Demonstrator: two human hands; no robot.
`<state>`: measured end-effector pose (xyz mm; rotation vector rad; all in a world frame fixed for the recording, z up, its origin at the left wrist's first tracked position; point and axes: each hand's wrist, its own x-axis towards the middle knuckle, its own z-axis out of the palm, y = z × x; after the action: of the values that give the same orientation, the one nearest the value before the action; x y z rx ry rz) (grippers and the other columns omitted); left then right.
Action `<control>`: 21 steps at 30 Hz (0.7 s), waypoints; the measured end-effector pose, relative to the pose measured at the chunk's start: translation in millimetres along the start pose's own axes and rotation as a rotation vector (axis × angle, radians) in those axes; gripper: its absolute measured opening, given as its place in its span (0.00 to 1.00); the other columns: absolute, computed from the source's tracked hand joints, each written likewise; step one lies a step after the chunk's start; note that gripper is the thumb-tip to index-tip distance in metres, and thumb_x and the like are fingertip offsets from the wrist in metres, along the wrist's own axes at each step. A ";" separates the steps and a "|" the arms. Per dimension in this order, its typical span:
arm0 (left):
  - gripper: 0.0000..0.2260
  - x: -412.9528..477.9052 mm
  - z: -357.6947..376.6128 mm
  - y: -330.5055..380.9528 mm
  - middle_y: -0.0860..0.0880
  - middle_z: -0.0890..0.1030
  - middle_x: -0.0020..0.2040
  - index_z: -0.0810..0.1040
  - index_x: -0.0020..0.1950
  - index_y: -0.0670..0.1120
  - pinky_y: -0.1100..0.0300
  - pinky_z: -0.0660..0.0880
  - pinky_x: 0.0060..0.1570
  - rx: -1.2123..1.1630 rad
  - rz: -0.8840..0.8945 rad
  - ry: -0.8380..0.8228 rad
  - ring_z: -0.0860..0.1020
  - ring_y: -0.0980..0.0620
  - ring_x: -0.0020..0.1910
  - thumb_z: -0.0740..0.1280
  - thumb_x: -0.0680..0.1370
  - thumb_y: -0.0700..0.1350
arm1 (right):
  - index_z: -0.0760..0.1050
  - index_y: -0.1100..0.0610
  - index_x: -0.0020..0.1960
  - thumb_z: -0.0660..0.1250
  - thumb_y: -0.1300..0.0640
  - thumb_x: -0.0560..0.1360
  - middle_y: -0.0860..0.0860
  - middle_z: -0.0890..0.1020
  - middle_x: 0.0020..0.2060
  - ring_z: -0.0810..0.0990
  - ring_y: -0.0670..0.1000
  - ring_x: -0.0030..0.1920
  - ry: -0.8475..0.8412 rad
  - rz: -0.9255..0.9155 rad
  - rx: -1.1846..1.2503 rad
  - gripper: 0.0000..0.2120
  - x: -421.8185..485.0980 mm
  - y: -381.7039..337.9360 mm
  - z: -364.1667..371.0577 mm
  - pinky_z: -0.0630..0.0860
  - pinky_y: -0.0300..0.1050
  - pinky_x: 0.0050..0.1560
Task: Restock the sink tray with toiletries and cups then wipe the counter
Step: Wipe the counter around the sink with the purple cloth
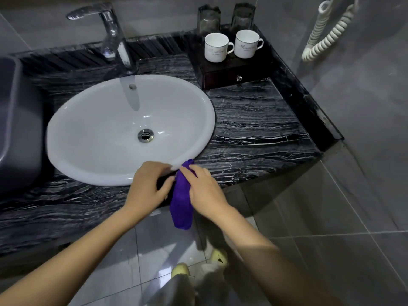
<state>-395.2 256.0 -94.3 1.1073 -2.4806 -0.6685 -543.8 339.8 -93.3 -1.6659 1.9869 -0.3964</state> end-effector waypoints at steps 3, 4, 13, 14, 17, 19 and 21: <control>0.19 -12.7 8.0 9.0 0.50 0.80 0.50 0.76 0.57 0.48 0.54 0.70 0.51 0.075 0.031 -0.118 0.75 0.47 0.51 0.64 0.70 0.55 | 0.61 0.51 0.73 0.62 0.62 0.74 0.55 0.67 0.65 0.65 0.56 0.65 -0.035 -0.057 -0.144 0.28 5.4 4.7 -10.3 0.64 0.51 0.63; 0.20 -13.4 10.5 9.5 0.50 0.80 0.51 0.76 0.58 0.48 0.54 0.70 0.52 0.076 0.008 -0.132 0.74 0.48 0.51 0.66 0.69 0.55 | 0.64 0.52 0.70 0.63 0.62 0.74 0.55 0.68 0.62 0.66 0.57 0.63 -0.017 -0.072 -0.180 0.26 8.0 4.7 -13.2 0.64 0.50 0.62; 0.23 2.3 4.3 13.9 0.49 0.75 0.52 0.76 0.59 0.49 0.54 0.68 0.55 0.071 0.070 -0.240 0.70 0.48 0.53 0.73 0.67 0.57 | 0.73 0.54 0.43 0.68 0.56 0.66 0.52 0.76 0.50 0.71 0.54 0.55 -0.032 -0.193 -0.172 0.07 13.4 8.5 -66.2 0.65 0.47 0.56; 0.22 4.1 1.3 17.4 0.49 0.75 0.52 0.77 0.57 0.50 0.54 0.68 0.56 0.027 0.092 -0.240 0.69 0.49 0.54 0.73 0.67 0.57 | 0.73 0.53 0.42 0.68 0.57 0.65 0.51 0.78 0.45 0.73 0.54 0.51 -0.054 -0.159 -0.116 0.07 12.6 6.1 -75.1 0.68 0.46 0.51; 0.18 14.7 -12.2 33.2 0.52 0.75 0.56 0.79 0.55 0.49 0.60 0.66 0.61 -0.210 0.142 -0.265 0.68 0.54 0.58 0.72 0.68 0.54 | 0.71 0.49 0.40 0.68 0.57 0.65 0.48 0.78 0.37 0.76 0.53 0.42 -0.082 -0.077 0.010 0.08 8.7 0.9 -105.2 0.72 0.46 0.40; 0.16 24.1 -23.2 43.9 0.55 0.77 0.57 0.78 0.55 0.50 0.66 0.65 0.61 -0.368 0.146 -0.329 0.70 0.59 0.59 0.72 0.70 0.51 | 0.72 0.49 0.41 0.70 0.58 0.65 0.47 0.77 0.36 0.75 0.51 0.39 -0.078 -0.082 0.103 0.08 6.0 -1.4 -130.0 0.72 0.46 0.38; 0.14 32.9 -35.1 54.6 0.58 0.80 0.52 0.76 0.55 0.51 0.69 0.70 0.57 -0.554 0.077 -0.413 0.75 0.60 0.56 0.72 0.71 0.49 | 0.74 0.50 0.42 0.72 0.58 0.66 0.48 0.79 0.38 0.76 0.49 0.39 -0.048 -0.107 0.188 0.09 2.7 -2.9 -153.5 0.74 0.43 0.40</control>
<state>-432.0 253.1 -31.6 0.7091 -2.3865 -1.5706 -626.8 321.1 34.5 -1.6503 1.7723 -0.5588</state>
